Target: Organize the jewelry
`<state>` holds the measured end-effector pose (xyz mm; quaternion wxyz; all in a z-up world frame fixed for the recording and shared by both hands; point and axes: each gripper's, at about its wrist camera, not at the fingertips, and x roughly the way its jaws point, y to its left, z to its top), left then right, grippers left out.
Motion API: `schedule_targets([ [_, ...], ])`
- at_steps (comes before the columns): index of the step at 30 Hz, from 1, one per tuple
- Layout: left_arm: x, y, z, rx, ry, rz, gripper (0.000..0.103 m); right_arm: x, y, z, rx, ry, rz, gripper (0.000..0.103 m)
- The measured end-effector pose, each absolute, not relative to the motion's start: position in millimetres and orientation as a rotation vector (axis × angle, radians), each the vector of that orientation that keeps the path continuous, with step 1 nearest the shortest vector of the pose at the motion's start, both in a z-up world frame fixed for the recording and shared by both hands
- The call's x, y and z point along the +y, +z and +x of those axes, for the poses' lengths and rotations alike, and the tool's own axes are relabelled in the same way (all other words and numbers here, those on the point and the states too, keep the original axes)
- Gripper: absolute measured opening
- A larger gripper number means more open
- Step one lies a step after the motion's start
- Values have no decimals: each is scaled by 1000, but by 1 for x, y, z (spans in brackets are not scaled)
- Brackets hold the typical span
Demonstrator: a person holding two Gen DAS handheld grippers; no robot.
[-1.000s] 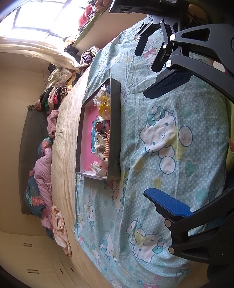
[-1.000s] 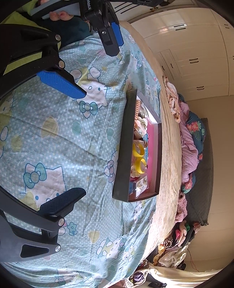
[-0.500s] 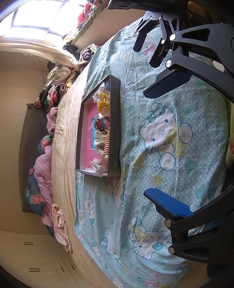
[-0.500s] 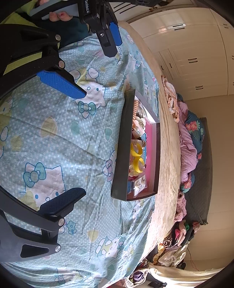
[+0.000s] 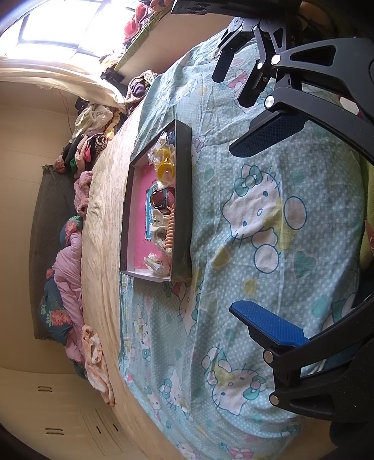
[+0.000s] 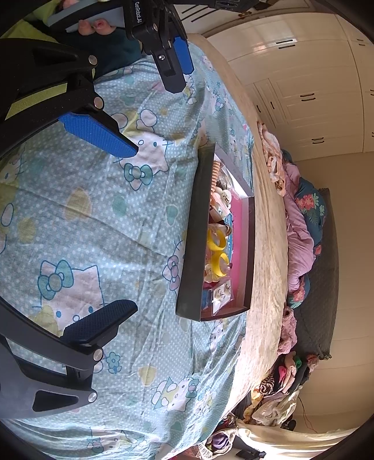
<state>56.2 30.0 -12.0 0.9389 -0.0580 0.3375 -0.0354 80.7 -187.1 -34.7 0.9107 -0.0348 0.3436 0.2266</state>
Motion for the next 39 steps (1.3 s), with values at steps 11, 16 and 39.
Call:
schedule_targets([
  [11,30,-13,56,691,-71,-119,93,-187,-34,80,709,470,-73,98],
  [16,30,-13,56,691,-71,-119,93,-186,-34,80,709,470,-73,98],
  [39,25,-23,64,751,-33,-110,93,-199,-37,88,720,442,-48,98],
])
